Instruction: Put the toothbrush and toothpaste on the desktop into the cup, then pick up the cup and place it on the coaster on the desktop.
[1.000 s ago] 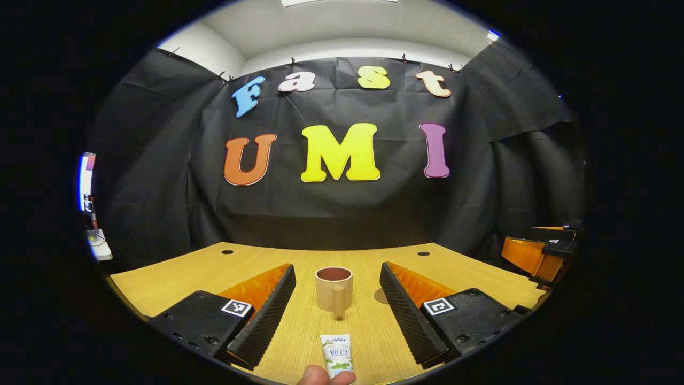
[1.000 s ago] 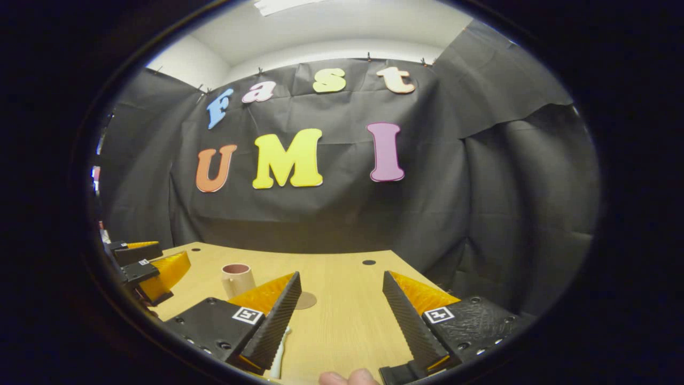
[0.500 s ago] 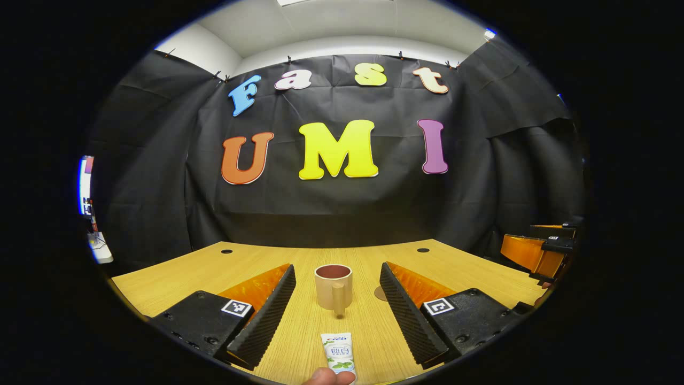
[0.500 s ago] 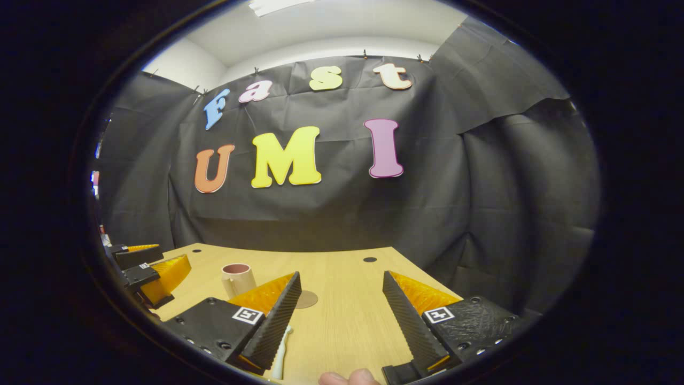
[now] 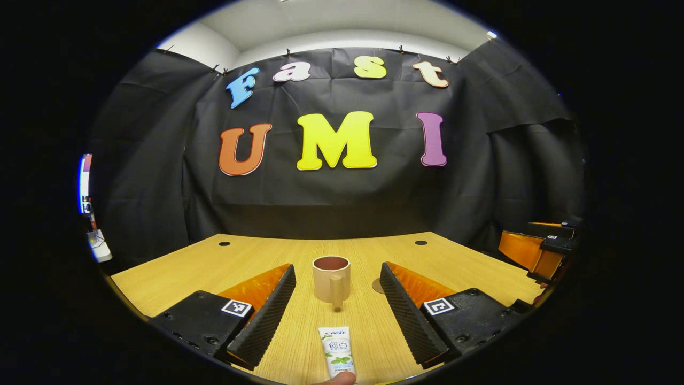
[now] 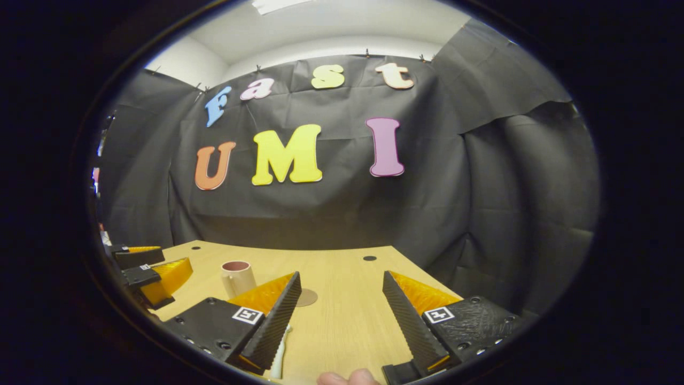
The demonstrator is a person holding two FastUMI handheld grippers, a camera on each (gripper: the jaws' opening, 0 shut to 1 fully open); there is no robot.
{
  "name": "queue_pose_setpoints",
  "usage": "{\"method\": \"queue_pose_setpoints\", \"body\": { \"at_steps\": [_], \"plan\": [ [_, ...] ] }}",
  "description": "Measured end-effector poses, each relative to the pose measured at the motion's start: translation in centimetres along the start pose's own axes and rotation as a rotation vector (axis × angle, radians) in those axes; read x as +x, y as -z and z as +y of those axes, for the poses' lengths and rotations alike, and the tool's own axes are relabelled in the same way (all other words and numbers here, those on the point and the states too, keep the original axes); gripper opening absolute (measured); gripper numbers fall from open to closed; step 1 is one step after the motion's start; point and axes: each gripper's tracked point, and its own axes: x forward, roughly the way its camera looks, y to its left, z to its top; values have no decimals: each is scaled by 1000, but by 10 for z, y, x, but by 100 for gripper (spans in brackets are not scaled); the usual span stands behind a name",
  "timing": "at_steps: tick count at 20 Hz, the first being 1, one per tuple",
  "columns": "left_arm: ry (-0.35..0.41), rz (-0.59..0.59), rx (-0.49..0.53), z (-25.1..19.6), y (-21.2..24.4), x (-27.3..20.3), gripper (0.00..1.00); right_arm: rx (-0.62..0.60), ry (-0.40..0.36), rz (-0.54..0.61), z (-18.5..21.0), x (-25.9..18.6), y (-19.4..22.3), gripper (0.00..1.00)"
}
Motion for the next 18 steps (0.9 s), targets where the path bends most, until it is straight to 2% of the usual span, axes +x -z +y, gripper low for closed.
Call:
{"method": "queue_pose_setpoints", "body": {
  "at_steps": [5, 18],
  "plan": [
    [13, 93, -36, -1, 23, -2, 100, -5, 4, 11, -5, -2, 7, 93],
    [35, 521, -115, -4, 127, -14, 100, -23, -5, 133, -12, 2, 59, 94]
  ]
}}
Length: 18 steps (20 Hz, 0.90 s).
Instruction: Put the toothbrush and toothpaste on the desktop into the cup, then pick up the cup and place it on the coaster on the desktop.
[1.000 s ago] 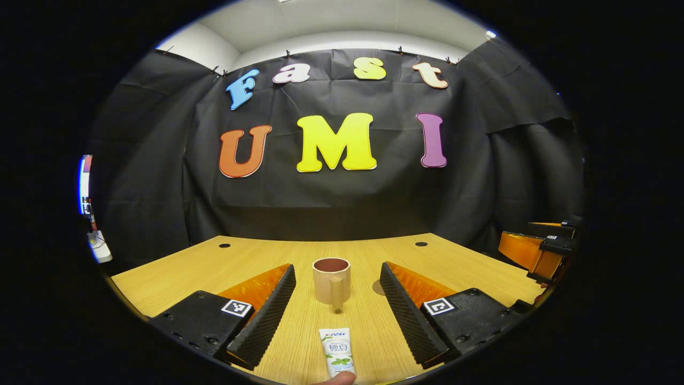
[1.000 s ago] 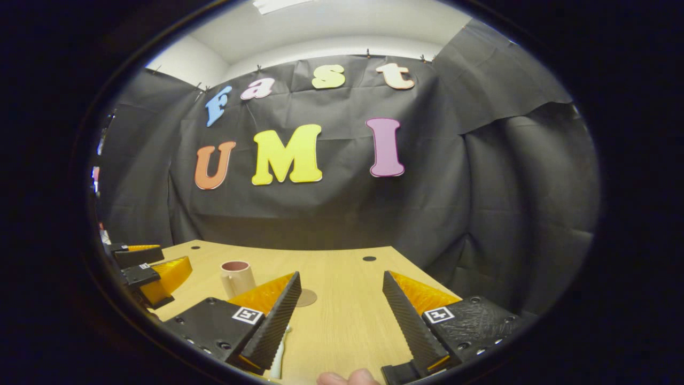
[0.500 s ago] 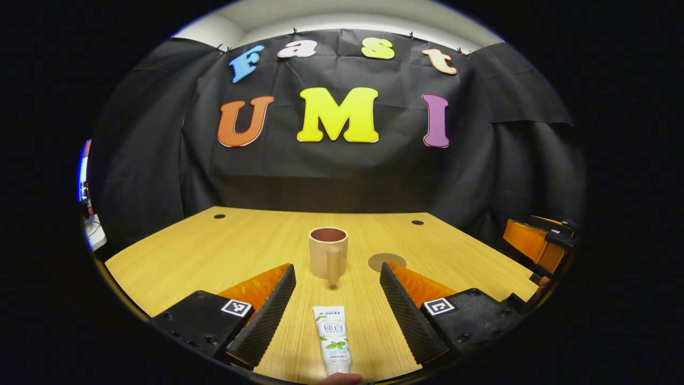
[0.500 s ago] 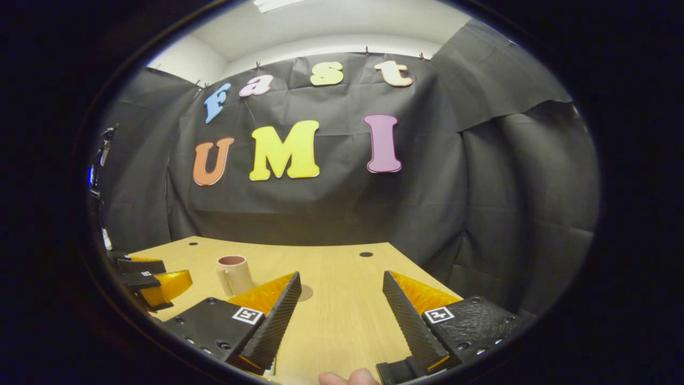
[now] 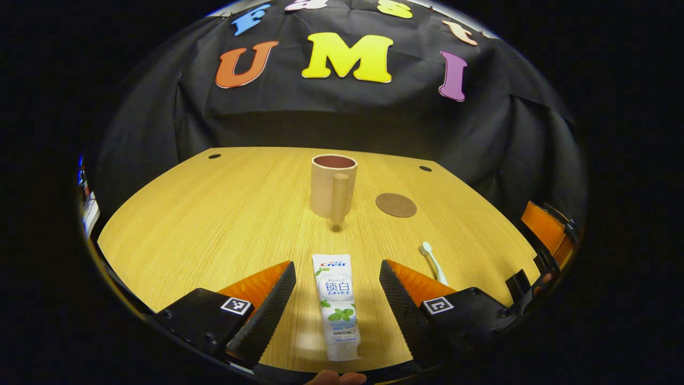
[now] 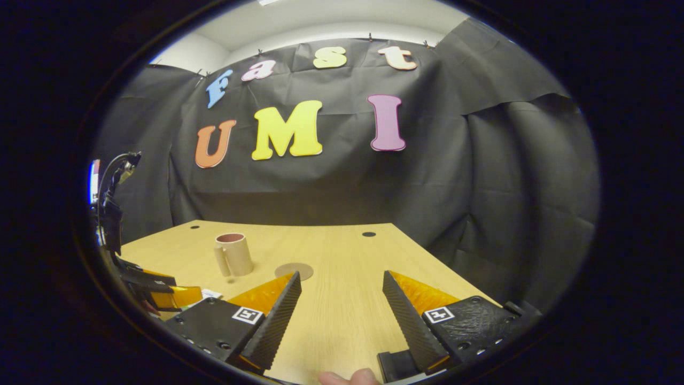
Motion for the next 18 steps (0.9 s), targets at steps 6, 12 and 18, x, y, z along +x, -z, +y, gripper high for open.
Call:
{"method": "queue_pose_setpoints", "body": {
  "at_steps": [6, 12, 18],
  "plan": [
    [-15, 82, 32, 5, 15, 1, 100, -10, -17, 62, 4, 4, 21, 92],
    [-48, 155, 44, 15, 27, 2, 94, -18, -45, 86, 10, 5, 31, 93],
    [-100, 169, 49, 16, 34, 2, 59, -8, -62, 102, 17, 8, 36, 94]
  ]
}}
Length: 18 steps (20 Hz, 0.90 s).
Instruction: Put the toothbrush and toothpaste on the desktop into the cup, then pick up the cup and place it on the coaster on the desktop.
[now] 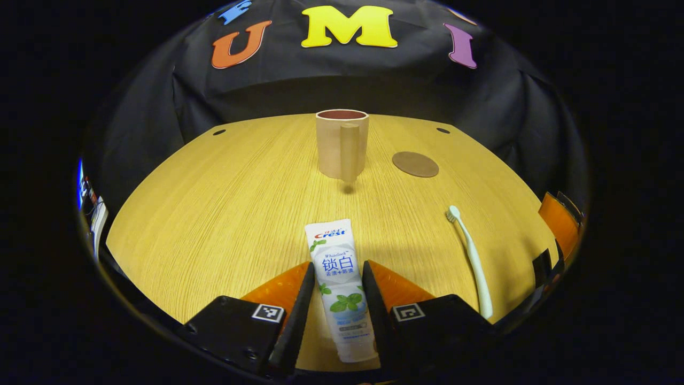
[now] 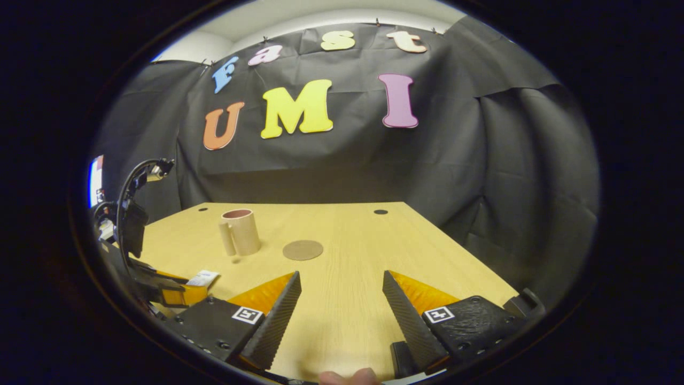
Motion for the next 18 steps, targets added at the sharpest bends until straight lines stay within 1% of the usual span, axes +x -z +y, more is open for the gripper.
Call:
{"method": "queue_pose_setpoints", "body": {
  "at_steps": [1, 2, 3, 7, 11, 14, 18],
  "plan": [
    [-8, 6, 1, 1, -1, 0, 60, 2, -4, 0, 2, 1, -1, 94],
    [-13, 10, 3, 1, -2, 0, 56, 5, -9, 1, 4, 0, 0, 93],
    [-17, 14, 5, 1, -2, -1, 49, 8, -15, 2, 7, 0, 0, 94],
    [-7, -2, 4, 1, -8, -2, 42, -8, -34, 35, 15, 1, 8, 93],
    [38, -77, -38, -3, -22, -10, 40, 10, -58, 87, 23, 2, 17, 92],
    [42, -132, -48, 1, -30, -17, 38, 21, -72, 115, 33, 0, 23, 93],
    [48, -233, -55, 4, -46, -27, 37, -3, -82, 136, 49, 0, 29, 95]
  ]
}}
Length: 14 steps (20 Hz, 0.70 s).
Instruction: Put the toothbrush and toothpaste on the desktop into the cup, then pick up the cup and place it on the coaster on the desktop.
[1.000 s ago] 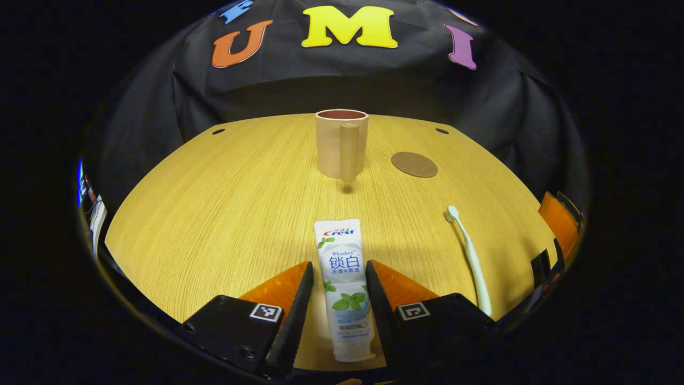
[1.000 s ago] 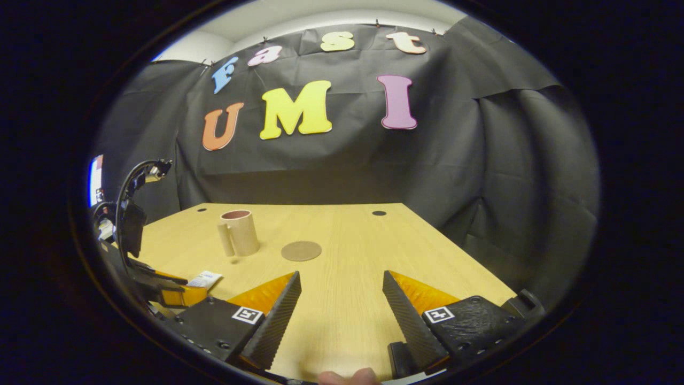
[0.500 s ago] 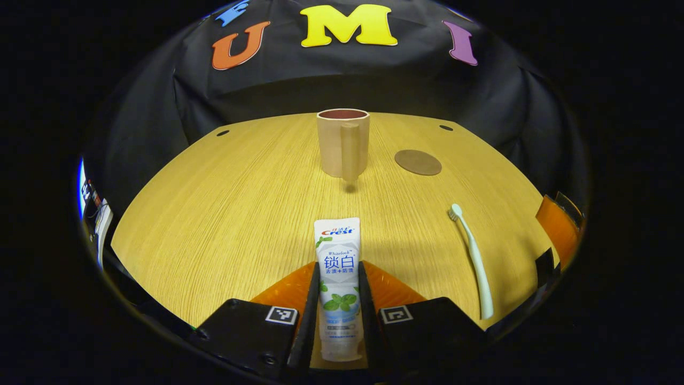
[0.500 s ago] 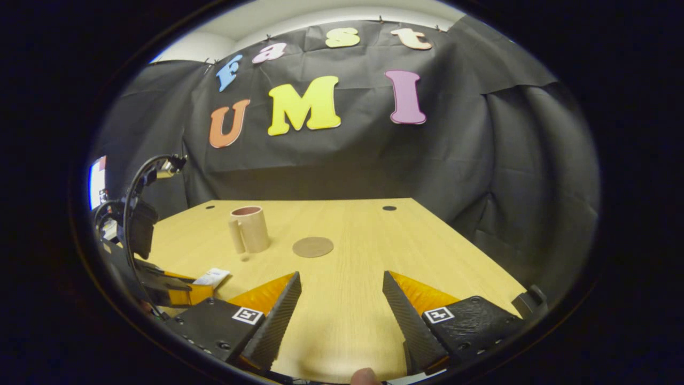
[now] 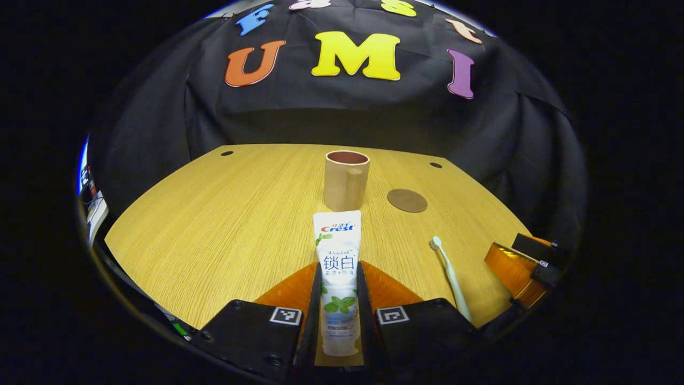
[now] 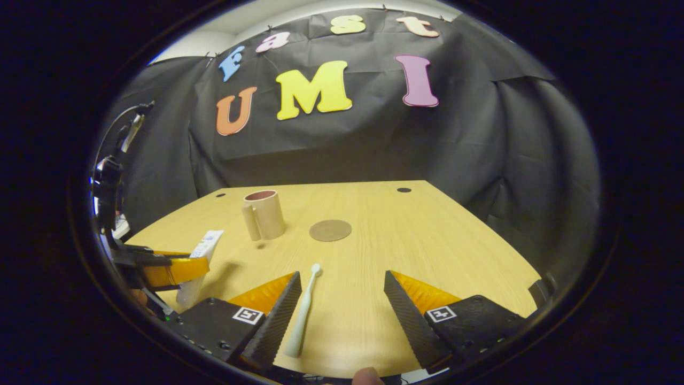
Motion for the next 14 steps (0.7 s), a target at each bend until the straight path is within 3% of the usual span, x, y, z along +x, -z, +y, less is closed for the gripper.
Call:
{"method": "queue_pose_setpoints", "body": {
  "at_steps": [6, 14],
  "plan": [
    [-3, -218, 50, 6, -38, -35, 36, -39, 22, 63, 22, 21, 12, 95],
    [-10, -367, 40, 21, -73, -59, 36, -36, 79, 175, 36, 65, 34, 94]
  ]
}}
